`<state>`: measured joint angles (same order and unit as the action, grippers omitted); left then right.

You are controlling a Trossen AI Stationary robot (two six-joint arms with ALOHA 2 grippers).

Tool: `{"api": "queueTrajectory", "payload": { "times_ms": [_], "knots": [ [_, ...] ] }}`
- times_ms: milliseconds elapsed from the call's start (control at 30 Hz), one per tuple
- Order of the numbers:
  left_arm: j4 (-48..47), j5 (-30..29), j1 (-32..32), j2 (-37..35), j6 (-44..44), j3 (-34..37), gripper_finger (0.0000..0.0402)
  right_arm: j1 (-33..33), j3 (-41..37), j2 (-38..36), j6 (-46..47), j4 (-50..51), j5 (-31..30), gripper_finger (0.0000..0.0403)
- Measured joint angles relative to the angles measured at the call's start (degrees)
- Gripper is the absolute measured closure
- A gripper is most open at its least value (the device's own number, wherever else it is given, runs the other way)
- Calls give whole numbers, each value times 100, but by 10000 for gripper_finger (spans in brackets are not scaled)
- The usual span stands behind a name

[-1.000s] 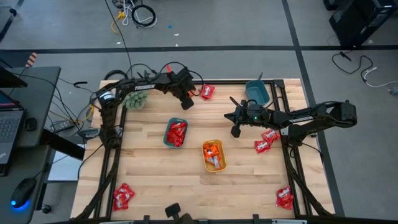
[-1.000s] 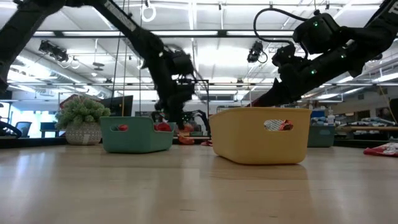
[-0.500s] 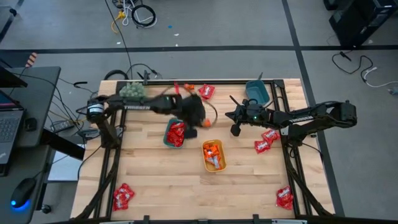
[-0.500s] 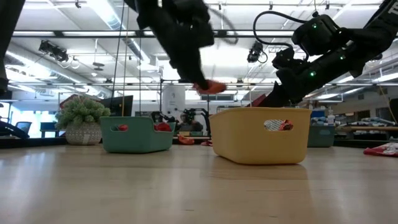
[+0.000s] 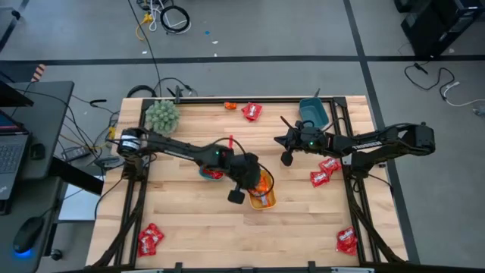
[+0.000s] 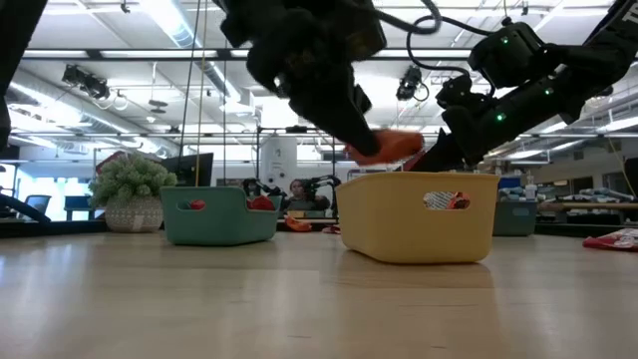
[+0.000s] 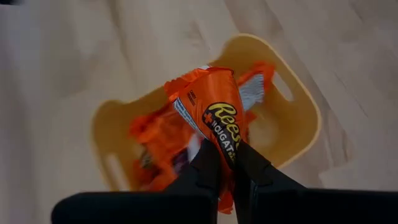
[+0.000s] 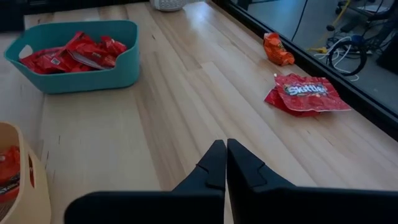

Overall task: Sort candy
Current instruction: Put the orange candy into the yellow bin

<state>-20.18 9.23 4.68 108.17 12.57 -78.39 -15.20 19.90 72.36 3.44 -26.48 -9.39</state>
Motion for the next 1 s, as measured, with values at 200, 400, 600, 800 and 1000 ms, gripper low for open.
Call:
{"api": "queueTrajectory", "payload": {
  "times_ms": [200, 400, 600, 800, 1000],
  "knots": [
    [183, 389, 67, 346, 67, 0, 382, 0, 0, 0, 0, 4, 0, 402],
    [159, 338, 82, 417, 398, -10, 357, 0, 0, 0, 0, 9, 0, 401],
    [168, 243, 86, 417, 526, -87, 291, 0, 0, 0, 0, 14, 2, 400],
    [183, -12, 97, 417, 521, -85, 233, 0, 0, 0, 0, 43, 2, 398],
    [-367, -290, 97, 393, 523, -434, 222, 0, 0, 0, 0, 50, 3, 402]
  ]
}}
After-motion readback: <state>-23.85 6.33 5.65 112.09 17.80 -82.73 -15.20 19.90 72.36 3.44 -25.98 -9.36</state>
